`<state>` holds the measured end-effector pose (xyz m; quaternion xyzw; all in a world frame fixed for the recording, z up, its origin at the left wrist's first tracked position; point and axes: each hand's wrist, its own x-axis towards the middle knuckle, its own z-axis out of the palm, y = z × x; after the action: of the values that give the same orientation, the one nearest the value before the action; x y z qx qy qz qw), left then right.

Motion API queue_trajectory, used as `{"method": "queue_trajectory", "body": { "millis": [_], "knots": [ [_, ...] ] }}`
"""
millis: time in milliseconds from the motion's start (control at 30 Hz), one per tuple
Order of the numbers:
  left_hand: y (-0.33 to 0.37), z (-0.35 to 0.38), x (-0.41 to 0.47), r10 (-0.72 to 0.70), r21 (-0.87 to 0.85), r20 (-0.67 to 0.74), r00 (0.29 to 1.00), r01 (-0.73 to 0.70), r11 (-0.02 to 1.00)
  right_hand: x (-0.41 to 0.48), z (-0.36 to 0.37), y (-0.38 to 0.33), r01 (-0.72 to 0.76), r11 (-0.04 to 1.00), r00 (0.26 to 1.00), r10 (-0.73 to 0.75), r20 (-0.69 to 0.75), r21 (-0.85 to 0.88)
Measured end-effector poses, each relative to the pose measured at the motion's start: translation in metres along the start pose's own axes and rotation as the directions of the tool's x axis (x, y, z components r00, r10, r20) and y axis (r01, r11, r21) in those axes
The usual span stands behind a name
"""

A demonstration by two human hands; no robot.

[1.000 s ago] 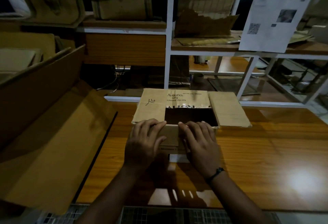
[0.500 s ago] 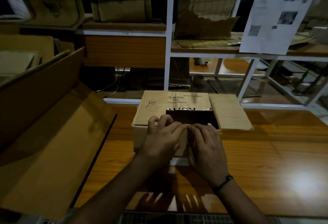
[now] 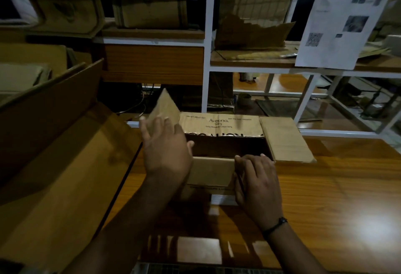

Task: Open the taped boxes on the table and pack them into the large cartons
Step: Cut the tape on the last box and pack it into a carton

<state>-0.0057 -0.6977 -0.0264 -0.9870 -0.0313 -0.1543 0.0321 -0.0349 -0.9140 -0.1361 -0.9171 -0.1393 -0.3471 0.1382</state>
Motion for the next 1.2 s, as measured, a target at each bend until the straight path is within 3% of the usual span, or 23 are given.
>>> {"method": "queue_trajectory", "body": {
  "millis": [267, 500, 600, 767, 900, 1033, 1200],
  "knots": [
    [-0.027, 0.042, 0.015, -0.191, -0.369, 0.144, 0.971, 0.232, 0.9, -0.001, 0.006, -0.001, -0.018, 0.999, 1.0, 0.019, -0.02, 0.033],
    [-0.022, 0.048, 0.018, -0.189, -0.367, 0.108, 0.976, 0.216, 0.905, 0.006, -0.002, -0.012, -0.072, 0.997, 0.99, 0.071, 0.125, 0.005],
    [-0.019, 0.049, 0.013, -0.209, -0.434, 0.097, 0.973, 0.23, 0.871, 0.014, -0.003, -0.024, 0.008, 0.999, 0.988, -0.015, 0.156, 0.046],
    [-0.001, 0.044, 0.0, -0.064, -0.597, -0.083, 0.995, 0.001, 0.802, 0.023, 0.004, -0.037, 0.032, 0.995, 0.971, -0.054, 0.232, 0.099],
    [0.014, 0.042, -0.005, 0.14, -0.599, 0.021, 0.99, -0.099, 0.795, 0.019, 0.001, -0.037, 0.032, 0.995, 0.976, -0.052, 0.213, 0.099],
    [0.004, 0.037, 0.011, 0.353, -0.598, 0.106, 0.93, -0.224, 0.769, 0.014, -0.011, -0.035, 0.056, 0.992, 0.98, -0.076, 0.182, 0.115],
    [-0.001, 0.021, 0.038, 0.354, -0.556, -0.068, 0.933, -0.33, 0.763, 0.006, -0.024, -0.025, 0.001, 0.983, 0.991, -0.026, 0.133, 0.183]
  ]
}}
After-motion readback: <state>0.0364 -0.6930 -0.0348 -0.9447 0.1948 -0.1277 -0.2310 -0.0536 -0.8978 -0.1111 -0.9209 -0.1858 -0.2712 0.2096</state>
